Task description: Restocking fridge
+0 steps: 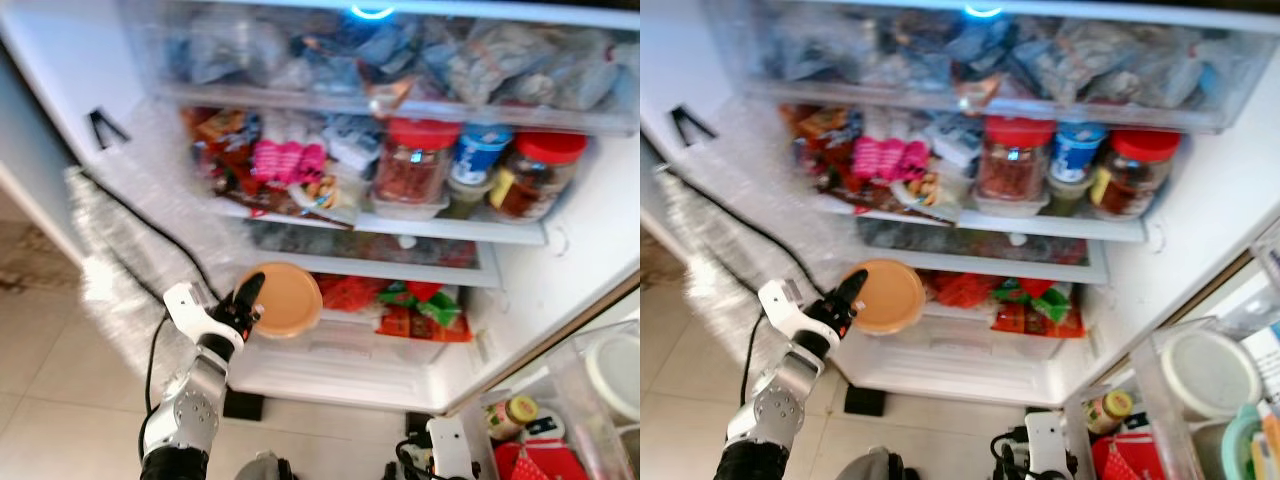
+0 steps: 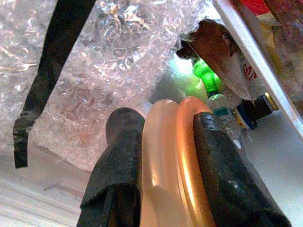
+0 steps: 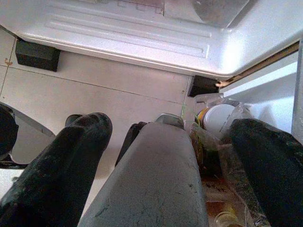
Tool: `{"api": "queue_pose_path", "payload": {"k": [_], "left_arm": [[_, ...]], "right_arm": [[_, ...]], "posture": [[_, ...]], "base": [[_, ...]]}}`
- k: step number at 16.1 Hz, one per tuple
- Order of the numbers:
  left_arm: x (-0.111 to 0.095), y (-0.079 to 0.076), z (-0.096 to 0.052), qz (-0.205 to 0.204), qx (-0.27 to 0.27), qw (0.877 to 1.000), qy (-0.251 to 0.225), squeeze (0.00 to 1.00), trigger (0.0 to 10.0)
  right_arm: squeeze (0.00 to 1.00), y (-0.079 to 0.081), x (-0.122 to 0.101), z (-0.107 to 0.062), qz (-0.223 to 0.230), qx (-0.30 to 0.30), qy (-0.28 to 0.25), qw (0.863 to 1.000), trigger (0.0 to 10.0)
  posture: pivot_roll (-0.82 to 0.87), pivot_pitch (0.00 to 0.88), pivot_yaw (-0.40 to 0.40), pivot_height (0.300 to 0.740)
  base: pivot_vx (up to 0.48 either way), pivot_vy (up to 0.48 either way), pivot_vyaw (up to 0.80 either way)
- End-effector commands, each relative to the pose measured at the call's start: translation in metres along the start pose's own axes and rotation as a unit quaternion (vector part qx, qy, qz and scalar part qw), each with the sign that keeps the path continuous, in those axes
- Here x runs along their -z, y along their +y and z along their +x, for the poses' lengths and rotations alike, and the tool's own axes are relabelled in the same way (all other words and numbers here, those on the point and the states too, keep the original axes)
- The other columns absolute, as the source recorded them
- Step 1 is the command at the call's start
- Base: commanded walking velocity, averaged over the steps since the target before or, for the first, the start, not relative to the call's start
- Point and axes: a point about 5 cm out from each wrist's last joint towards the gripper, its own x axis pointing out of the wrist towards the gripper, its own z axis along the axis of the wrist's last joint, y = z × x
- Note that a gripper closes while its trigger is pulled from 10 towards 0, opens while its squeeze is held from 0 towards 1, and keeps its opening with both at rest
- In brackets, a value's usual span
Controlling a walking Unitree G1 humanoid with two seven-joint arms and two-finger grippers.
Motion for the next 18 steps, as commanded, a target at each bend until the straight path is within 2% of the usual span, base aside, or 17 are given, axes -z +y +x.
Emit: {"api": "queue_pose_path", "payload": {"k": [1, 4, 7, 10, 18], "left_arm": [[0.007, -0.001, 0.001, -0.011, 0.010, 1.000, 0.019, 0.00, 10.0], [0.012, -0.002, 0.009, 0.002, 0.015, 0.999, 0.032, 0.00, 10.0], [0.013, -0.012, 0.021, 0.003, 0.043, 0.998, 0.042, 0.00, 10.0], [0.014, -0.015, 0.025, -0.001, 0.053, 0.998, 0.044, 0.00, 10.0], [0.015, -0.016, 0.026, 0.002, 0.063, 0.997, 0.041, 0.00, 10.0]], "right_arm": [[0.00, 0.005, 0.045, -0.012, 0.013, -0.007, 0.088, 0.996, 10.0], [0.00, 0.005, 0.045, -0.012, 0.014, -0.006, 0.087, 0.996, 10.0], [0.00, 0.006, 0.044, -0.012, 0.014, -0.005, 0.085, 0.996, 10.0], [0.00, 0.005, 0.044, -0.012, 0.013, -0.002, 0.090, 0.996, 10.0], [0.00, 0.005, 0.043, -0.011, 0.014, -0.002, 0.085, 0.996, 10.0]], "posture": [[-0.03, 0.181, 0.014, 0.653], [-0.03, 0.179, 0.015, 0.653], [-0.04, 0.174, 0.018, 0.653], [-0.04, 0.173, 0.017, 0.653], [-0.04, 0.173, 0.017, 0.653]], "base": [[0.000, 0.000, 0.00], [0.000, 0.000, 0.00], [0.000, 0.000, 0.00], [0.000, 0.000, 0.00], [0.000, 0.000, 0.00]]}}
